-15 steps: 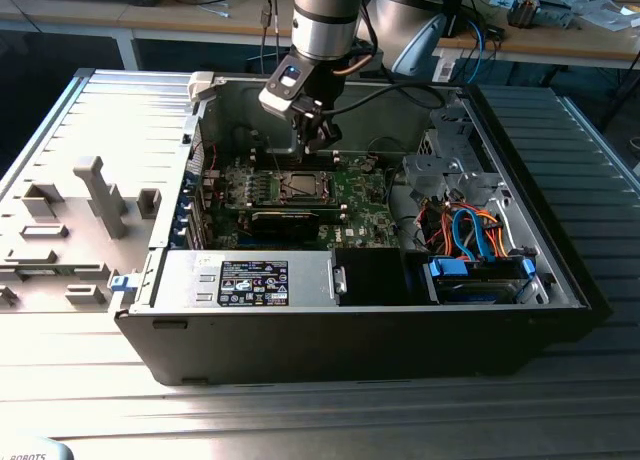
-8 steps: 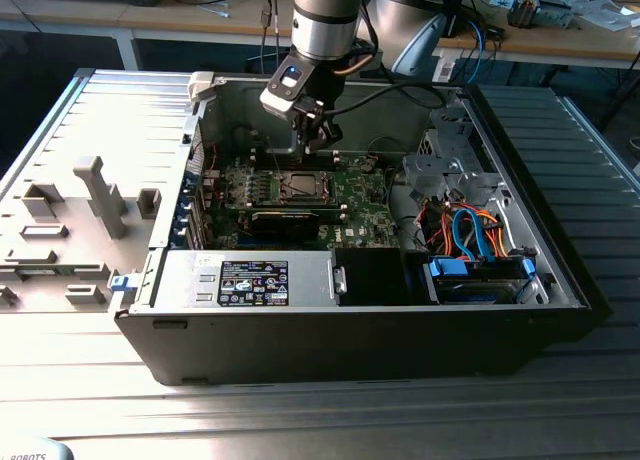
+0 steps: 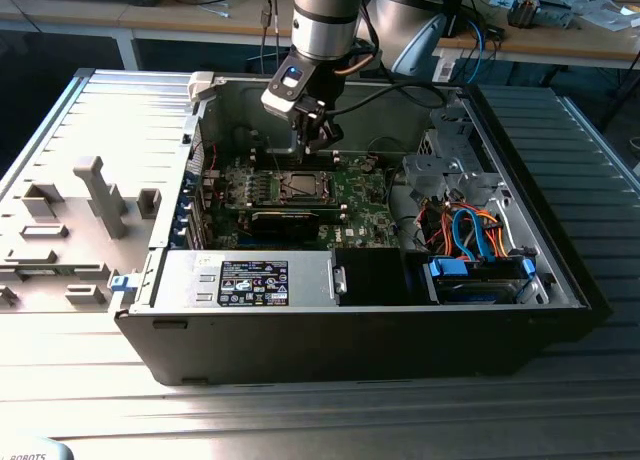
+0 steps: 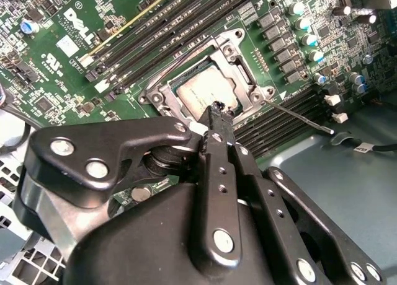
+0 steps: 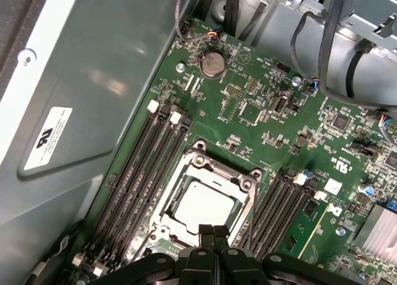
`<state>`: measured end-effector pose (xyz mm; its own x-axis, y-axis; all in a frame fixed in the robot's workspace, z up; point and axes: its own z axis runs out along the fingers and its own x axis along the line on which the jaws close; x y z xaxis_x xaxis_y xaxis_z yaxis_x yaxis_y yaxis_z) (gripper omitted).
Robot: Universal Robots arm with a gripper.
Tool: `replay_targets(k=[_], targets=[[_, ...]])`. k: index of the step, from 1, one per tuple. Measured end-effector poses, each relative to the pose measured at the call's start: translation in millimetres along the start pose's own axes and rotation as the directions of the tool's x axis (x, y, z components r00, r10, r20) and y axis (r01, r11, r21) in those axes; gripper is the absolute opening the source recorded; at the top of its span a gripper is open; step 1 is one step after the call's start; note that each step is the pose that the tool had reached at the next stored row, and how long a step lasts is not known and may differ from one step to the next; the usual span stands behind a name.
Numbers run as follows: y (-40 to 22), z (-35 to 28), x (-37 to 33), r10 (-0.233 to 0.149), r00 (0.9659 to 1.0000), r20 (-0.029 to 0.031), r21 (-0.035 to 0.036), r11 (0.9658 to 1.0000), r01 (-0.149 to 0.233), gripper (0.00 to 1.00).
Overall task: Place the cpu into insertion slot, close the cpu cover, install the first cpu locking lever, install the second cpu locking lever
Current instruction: 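Install the first cpu locking lever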
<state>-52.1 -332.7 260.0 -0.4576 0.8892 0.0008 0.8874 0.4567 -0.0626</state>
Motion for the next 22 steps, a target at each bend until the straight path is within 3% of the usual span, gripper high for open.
replay_targets(k=[22], targets=[[0.0,0.0,0.0,-0.055,0.9985,0.0034,0.0001,0.9985,0.055,0.11]])
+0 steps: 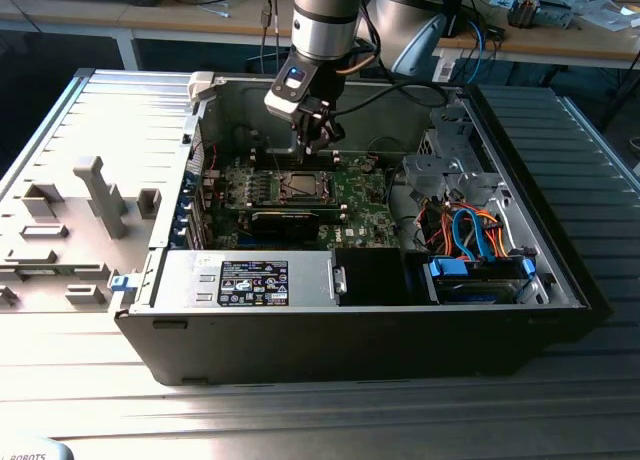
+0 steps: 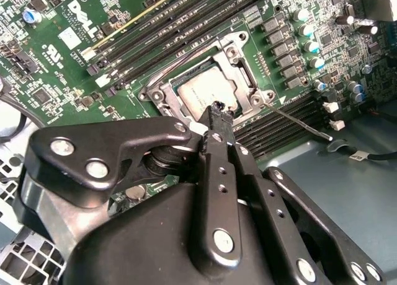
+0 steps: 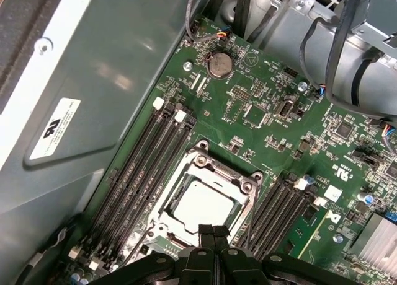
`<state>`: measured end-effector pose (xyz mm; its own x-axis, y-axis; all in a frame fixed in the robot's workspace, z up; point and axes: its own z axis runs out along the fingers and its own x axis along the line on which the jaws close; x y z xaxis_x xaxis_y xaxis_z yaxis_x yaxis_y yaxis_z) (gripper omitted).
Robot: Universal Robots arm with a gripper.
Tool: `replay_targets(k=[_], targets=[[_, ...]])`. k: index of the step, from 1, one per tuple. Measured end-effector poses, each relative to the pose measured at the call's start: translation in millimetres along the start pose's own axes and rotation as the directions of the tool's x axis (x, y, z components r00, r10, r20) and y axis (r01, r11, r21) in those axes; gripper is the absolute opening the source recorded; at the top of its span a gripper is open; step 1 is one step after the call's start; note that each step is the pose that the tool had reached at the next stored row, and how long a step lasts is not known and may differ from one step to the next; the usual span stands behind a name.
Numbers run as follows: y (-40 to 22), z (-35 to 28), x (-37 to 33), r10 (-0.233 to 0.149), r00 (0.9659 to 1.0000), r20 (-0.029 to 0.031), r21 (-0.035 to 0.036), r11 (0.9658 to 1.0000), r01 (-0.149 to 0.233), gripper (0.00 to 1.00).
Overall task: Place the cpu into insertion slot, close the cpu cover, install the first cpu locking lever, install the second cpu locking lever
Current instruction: 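Install the first cpu locking lever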
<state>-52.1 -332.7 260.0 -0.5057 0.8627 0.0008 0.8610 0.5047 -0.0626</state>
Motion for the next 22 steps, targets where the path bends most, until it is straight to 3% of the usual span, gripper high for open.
replay_targets(k=[22], targets=[[0.0,0.0,0.0,-0.050,0.9987,0.0031,0.0001,0.9987,0.050,0.11]])
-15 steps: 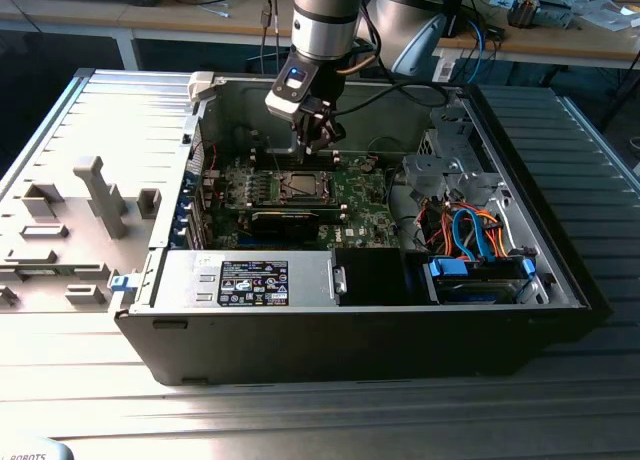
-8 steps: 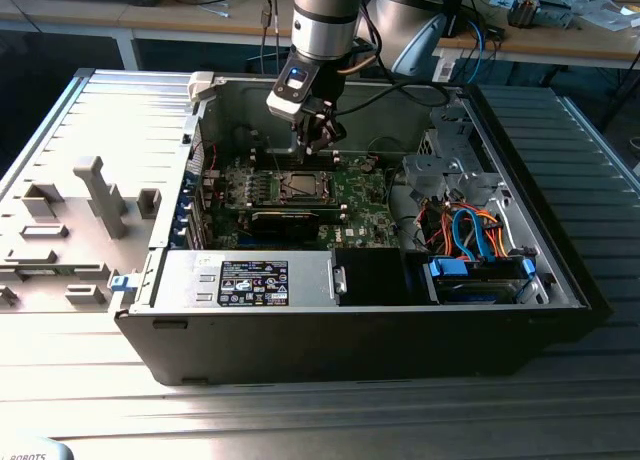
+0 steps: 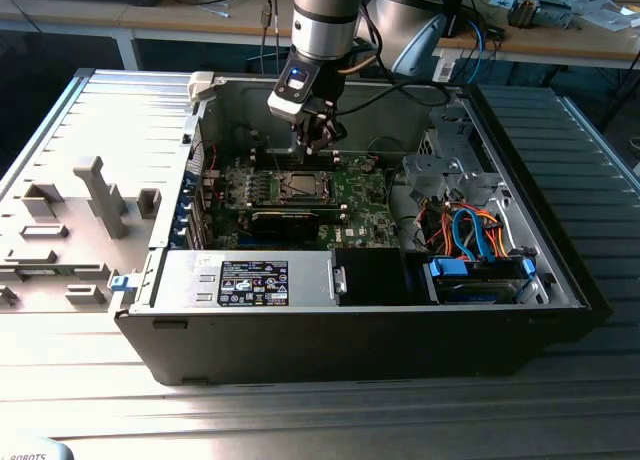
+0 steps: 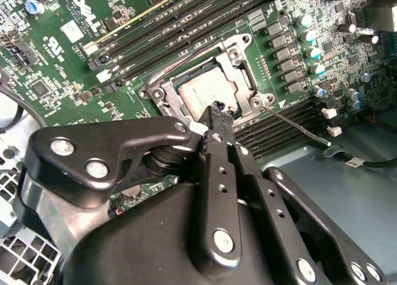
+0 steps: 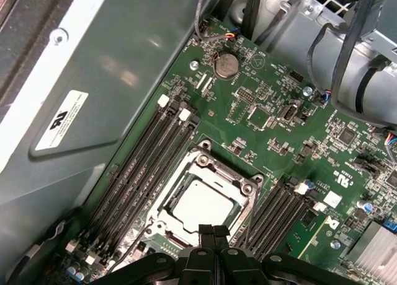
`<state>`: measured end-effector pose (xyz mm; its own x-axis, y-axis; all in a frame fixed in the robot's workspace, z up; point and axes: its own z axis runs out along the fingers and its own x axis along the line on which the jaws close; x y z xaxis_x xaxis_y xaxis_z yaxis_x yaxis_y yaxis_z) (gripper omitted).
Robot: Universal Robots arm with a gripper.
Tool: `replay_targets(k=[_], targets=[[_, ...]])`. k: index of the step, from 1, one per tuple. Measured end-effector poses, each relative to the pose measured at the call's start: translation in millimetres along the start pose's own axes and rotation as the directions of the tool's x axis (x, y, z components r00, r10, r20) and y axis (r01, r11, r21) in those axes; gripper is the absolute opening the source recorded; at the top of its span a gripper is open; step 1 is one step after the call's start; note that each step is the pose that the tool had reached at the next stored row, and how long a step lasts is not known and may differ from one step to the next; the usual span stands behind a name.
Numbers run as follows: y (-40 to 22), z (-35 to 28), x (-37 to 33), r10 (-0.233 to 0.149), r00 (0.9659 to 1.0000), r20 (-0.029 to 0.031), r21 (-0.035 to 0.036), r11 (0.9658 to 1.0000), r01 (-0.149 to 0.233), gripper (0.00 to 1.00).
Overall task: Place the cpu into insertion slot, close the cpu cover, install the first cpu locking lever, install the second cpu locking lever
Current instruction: 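Install the first cpu locking lever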
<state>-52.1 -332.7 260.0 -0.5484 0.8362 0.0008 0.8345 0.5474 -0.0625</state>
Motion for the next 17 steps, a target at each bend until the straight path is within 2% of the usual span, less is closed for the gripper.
replay_targets(k=[17], targets=[[0.0,0.0,0.0,-0.035,0.9994,0.0022,0.0001,0.9994,0.035,0.11]])
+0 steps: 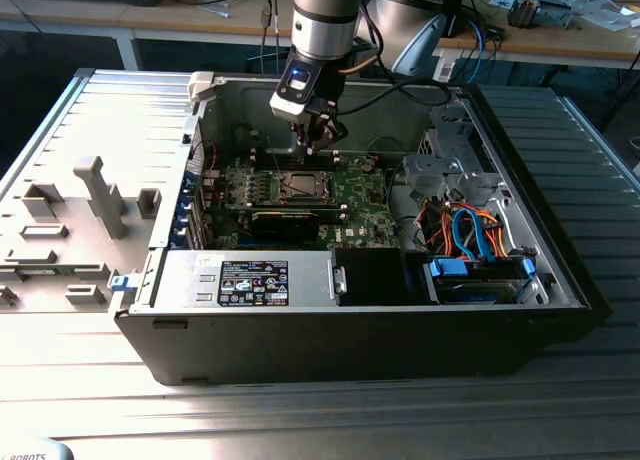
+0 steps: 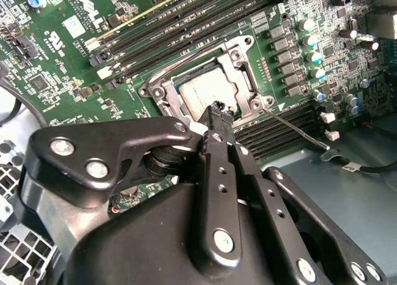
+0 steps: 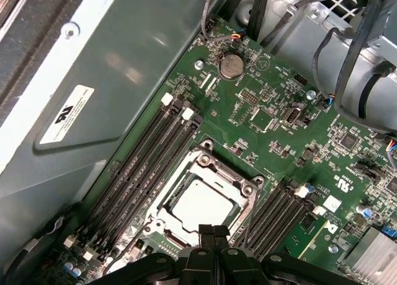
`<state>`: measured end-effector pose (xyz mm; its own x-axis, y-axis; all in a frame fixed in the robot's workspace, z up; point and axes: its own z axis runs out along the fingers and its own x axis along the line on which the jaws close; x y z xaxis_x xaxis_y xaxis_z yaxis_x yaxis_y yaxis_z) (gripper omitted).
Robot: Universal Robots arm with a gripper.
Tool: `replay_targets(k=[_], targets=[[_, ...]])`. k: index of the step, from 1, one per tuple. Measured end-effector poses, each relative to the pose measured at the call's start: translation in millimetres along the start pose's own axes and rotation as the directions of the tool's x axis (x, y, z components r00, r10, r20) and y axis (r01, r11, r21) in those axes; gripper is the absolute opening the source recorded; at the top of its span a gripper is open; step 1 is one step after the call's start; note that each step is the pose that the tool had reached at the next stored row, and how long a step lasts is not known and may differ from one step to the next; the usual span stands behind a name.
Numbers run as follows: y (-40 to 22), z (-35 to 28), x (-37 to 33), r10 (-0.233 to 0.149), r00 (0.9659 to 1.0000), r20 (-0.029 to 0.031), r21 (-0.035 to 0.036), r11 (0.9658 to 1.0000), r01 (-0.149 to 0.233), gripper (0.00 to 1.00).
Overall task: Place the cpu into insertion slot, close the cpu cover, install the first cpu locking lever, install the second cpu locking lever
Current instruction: 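Install the first cpu locking lever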
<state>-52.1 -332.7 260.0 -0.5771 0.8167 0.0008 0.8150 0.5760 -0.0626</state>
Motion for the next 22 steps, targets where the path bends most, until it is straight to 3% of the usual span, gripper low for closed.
replay_targets(k=[22], targets=[[0.0,0.0,0.0,-0.035,0.9994,0.0022,0.0001,0.9994,0.035,0.11]])
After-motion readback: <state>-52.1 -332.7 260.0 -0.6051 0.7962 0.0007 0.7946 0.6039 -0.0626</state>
